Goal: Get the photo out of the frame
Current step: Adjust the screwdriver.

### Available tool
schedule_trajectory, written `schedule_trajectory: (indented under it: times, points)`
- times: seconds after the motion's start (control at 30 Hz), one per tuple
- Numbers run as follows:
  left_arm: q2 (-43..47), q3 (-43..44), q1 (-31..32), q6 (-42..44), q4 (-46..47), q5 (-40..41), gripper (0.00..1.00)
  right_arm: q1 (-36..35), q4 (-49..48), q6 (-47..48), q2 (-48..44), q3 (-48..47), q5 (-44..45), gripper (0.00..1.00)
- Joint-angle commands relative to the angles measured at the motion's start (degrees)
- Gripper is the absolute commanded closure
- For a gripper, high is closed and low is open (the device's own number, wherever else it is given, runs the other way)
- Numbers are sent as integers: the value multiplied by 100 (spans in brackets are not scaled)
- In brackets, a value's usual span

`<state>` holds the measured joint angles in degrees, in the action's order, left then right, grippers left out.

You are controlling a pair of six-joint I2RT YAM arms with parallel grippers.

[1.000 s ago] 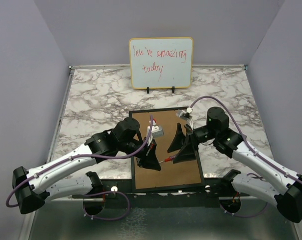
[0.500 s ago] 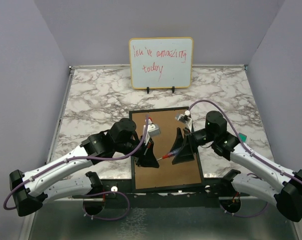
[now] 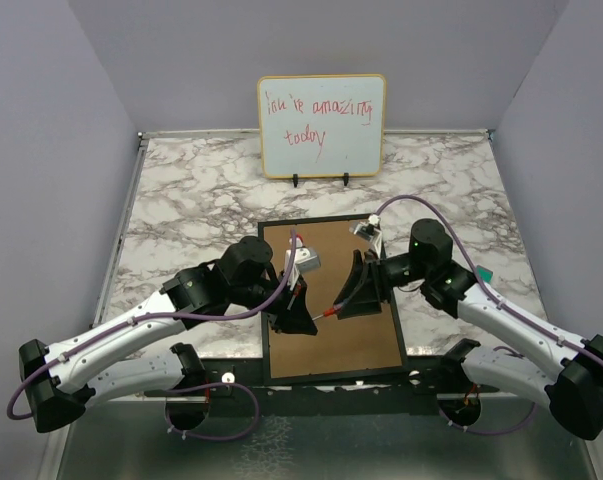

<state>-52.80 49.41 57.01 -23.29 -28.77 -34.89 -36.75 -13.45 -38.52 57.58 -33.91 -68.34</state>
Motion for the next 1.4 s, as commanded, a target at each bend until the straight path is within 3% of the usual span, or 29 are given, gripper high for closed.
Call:
schedule_trajectory:
  times: [0.0,0.1,0.23,0.47,0.7,0.87,0.97,1.03,1.1,1.37]
  points:
    - [-63,213,2,41,153,57,100,-27,-186,-16,45,-94,176,47]
    - [-19,177,-3,35,153,167,100,-25,-344,-105,20,-28,269,52]
    - [59,171,-5,40,151,226,100,-27,-382,-112,48,2,50,67]
    - [65,210,-6,136,-38,346,100,-25,-348,-95,-65,66,-261,56]
    - [-75,294,-5,272,-137,275,100,-29,-401,-112,-185,107,-441,69]
    - [-144,358,-5,396,-220,177,100,-25,-450,-162,-253,133,-502,68]
    - [-172,376,-4,466,-296,94,100,-25,-572,-237,-301,152,-535,64]
    - [-183,385,-6,502,-344,20,100,-27,-654,-303,-344,156,-562,53]
    - [-192,385,-6,530,-375,-107,100,-26,-663,-313,-377,148,-575,52]
    - [-239,426,-6,655,-525,-54,100,-28,-562,-301,-382,150,-556,78]
